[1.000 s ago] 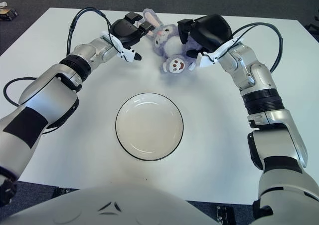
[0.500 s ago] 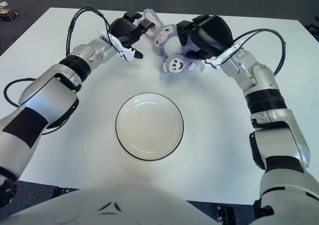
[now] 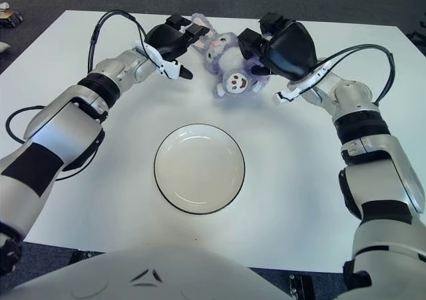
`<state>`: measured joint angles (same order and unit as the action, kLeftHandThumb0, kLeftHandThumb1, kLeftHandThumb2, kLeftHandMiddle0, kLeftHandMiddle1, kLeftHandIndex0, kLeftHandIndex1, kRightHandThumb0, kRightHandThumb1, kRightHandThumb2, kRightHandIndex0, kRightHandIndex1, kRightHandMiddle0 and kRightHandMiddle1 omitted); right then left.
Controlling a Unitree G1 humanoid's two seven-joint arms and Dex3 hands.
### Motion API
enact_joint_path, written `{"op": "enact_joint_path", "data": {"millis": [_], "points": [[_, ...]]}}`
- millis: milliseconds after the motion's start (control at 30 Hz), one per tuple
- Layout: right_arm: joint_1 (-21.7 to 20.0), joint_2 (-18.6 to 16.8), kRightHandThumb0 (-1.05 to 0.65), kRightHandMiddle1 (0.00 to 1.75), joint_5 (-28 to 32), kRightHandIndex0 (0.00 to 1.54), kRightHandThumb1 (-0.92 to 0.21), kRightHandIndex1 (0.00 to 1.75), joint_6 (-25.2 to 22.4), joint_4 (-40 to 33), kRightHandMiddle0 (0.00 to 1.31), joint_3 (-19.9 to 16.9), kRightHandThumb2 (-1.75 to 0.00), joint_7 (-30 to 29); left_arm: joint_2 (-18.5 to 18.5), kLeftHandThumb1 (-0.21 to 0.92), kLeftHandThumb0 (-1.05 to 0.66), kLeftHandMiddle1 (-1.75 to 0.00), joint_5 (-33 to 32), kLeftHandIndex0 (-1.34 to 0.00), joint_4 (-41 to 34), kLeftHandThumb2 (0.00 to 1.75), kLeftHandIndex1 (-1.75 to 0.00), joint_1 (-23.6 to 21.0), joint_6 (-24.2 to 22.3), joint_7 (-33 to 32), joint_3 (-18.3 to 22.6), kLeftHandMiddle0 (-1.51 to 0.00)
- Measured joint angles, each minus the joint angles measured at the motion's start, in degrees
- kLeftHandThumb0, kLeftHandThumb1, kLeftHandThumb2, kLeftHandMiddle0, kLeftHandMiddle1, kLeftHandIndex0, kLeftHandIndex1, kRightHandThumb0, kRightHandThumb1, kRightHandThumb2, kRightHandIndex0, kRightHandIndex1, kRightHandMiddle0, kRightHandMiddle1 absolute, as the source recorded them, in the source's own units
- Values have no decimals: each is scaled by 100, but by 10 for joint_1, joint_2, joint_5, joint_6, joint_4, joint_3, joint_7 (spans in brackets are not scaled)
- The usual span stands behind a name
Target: Put the doll into the plate.
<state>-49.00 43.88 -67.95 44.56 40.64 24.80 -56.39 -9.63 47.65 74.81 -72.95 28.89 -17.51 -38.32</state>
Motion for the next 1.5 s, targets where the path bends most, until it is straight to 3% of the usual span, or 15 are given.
{"op": "enact_joint_path", "data": {"millis": [300,700,967,1333,1400,1500], "points": [[-36,0,0,175,-75,78,-15,163,-16,70,51,67,-148,-198,-10,85,-105,-40,-12,0,-6,17,-35,0,32,30,11,-1],[-63,-6,0,175,-76,77,-16,165,-37,137,50,101,-148,-339,-32,82,-105,-38,-44,0,-14,15,-37,1,58,86,40,-4],[-62,-9,0,175,-73,76,-18,163,-32,115,49,101,-145,-353,-33,81,-105,-39,-65,0,-20,14,-40,3,70,109,54,-6],[-11,-17,0,175,-54,67,-25,173,-25,45,43,41,-140,-356,-38,81,-105,-40,-70,0,-26,15,-41,10,76,117,63,-7],[6,-12,0,175,-50,68,-24,174,-22,28,43,40,-142,-356,-38,81,-105,-40,-70,0,-26,15,-40,12,76,118,63,-7],[30,1,-1,171,-39,81,-7,174,-19,10,58,37,-160,-349,-39,81,-105,-40,-69,0,-26,15,-40,14,76,119,63,-6]]}}
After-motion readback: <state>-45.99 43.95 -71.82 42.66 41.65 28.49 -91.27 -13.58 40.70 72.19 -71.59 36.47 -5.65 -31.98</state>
